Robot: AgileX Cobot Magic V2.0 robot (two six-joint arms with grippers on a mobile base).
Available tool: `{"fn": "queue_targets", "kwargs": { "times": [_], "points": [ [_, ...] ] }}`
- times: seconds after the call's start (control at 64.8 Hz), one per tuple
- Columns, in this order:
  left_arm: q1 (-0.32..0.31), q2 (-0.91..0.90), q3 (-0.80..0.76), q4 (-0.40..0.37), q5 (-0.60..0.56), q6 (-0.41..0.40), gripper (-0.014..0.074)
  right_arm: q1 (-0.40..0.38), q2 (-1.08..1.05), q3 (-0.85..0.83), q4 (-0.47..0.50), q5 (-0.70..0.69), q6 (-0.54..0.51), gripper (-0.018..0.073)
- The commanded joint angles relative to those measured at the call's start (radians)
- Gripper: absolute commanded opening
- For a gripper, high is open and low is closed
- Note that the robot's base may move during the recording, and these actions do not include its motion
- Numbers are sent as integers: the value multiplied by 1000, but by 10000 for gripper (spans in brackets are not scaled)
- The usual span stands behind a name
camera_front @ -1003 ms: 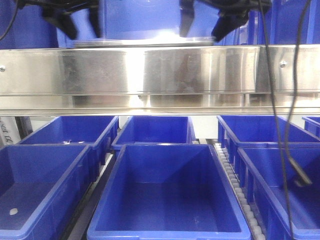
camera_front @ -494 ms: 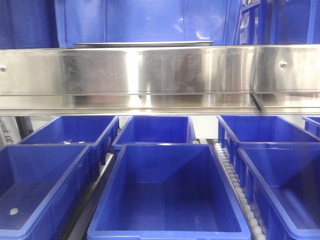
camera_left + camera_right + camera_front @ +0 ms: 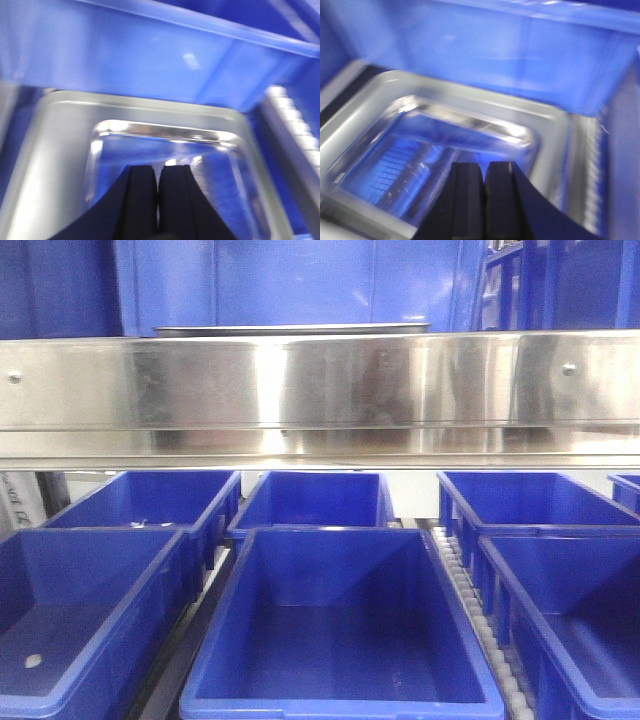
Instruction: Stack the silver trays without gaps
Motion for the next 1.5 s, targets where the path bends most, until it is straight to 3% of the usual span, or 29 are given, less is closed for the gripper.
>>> {"fn": "queue_targets", "kwargs": {
  "times": [0.0,0.123,0.278,0.432,0.509,0.694,0.941,1.481],
  "points": [
    [-6,-100,148,-15,-171,7,4,3,-112,181,-2,-174,-14,-70],
    [-6,-233,392,-16,-397,7,4,3,-275,398,-2,-359,-14,-70],
    [-6,-421,649,-3,-618,25,4,3,-430,575,-2,-449,-14,-70],
    [-6,-606,841,108,-737,25,4,3,-573,723,-8,-507,-35,-70],
    [-6,-702,920,180,-738,25,4,3,-649,793,-8,-526,-47,-70],
    [-6,-919,1054,267,-727,25,4,3,-825,925,-8,-532,-47,-70],
    [-6,-1132,1141,253,-597,25,4,3,-1021,1011,-8,-517,-47,-70],
    [-6,-1197,1141,253,-597,25,4,3,-1073,1011,-8,-505,-47,-70]
  ]
}}
